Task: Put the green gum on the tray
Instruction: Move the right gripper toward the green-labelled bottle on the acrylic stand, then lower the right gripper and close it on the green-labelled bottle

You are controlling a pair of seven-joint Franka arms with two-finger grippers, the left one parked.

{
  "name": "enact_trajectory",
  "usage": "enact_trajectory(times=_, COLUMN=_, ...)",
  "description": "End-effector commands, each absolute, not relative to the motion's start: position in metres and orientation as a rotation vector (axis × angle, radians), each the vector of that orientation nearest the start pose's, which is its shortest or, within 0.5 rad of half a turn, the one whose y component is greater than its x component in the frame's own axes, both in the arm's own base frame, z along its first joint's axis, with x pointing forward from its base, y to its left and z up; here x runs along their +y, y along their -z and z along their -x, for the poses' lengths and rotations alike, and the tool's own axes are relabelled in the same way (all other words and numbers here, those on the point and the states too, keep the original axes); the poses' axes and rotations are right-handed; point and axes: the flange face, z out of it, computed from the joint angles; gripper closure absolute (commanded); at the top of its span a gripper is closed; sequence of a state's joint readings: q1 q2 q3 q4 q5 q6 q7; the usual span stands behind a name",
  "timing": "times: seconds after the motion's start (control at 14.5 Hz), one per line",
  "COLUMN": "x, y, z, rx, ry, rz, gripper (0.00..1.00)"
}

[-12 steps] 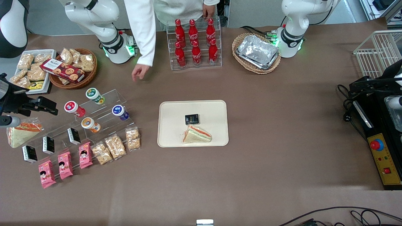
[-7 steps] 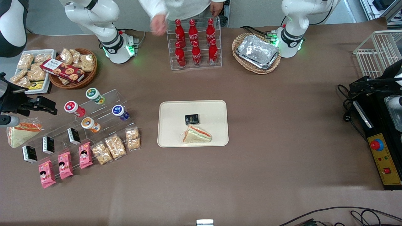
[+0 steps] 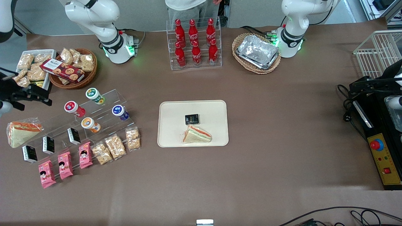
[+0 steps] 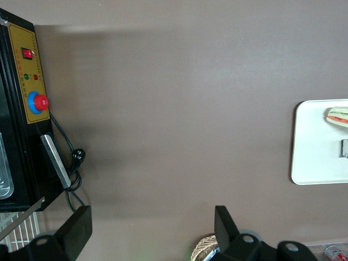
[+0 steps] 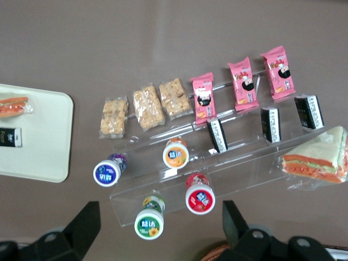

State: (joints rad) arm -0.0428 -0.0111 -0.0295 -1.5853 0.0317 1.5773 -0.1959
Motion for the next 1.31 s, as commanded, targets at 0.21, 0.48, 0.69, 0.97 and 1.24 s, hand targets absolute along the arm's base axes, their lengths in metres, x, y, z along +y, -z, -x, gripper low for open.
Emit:
enact_trajectory(times=0.21, x=-0.028, y=-0.554, z=-0.461, rx=-0.246, ry=0.100, rz=3.070, gripper=0.00)
enact_trajectory(times=0.48, x=-0.027, y=-0.499, z=-0.444, rx=-0.230, ry=0.130, rz=3.073, gripper=0.00)
enact_trajectory(times=0.69, x=-0.027, y=-0.460, z=-0.437, rx=-0.220, ry=0.141, rz=3.077, gripper=0.00)
enact_trajectory(times=0.97, x=-0.027, y=-0.424, z=-0.427, rx=-0.212, ry=0.150, rz=3.082, gripper=0.00)
enact_trajectory(times=1.24, x=-0.024, y=-0.408, z=-0.417, rx=-0.216, ry=0.140, rz=3.084, gripper=0.00)
